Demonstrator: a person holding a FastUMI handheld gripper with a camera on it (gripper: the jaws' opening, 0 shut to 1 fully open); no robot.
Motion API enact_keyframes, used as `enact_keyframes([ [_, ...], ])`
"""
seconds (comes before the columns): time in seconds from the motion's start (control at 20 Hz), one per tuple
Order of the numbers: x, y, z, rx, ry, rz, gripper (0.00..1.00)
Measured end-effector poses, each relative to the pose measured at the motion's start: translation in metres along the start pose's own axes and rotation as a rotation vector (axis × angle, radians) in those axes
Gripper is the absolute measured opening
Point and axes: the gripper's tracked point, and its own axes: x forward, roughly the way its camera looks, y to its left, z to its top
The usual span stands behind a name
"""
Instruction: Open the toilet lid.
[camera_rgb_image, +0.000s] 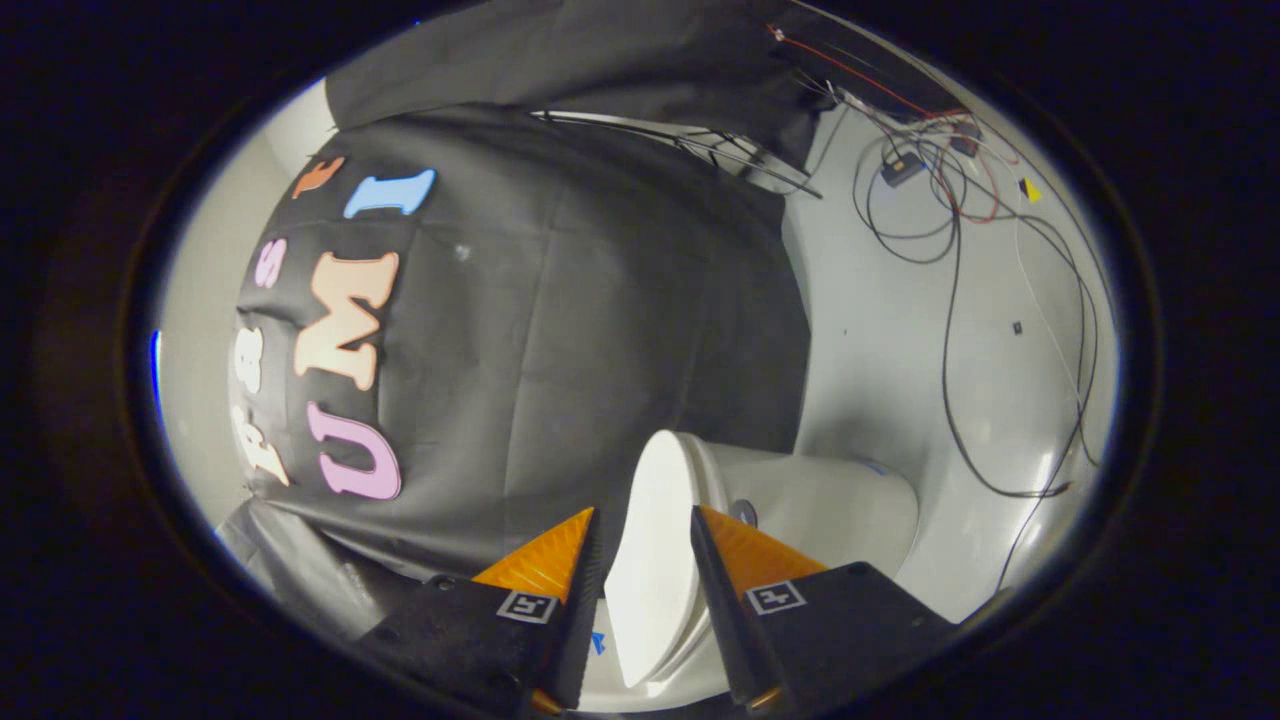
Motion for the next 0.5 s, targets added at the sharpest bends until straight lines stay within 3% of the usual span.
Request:
enact_keyframes([
  [0.35, 0.043, -0.032, -0.02, 0.091, 0.015, -0.04, 0.54],
  [0.5, 0.05, -0.029, -0.015, 0.13, -0.009, 0.019, 0.54],
])
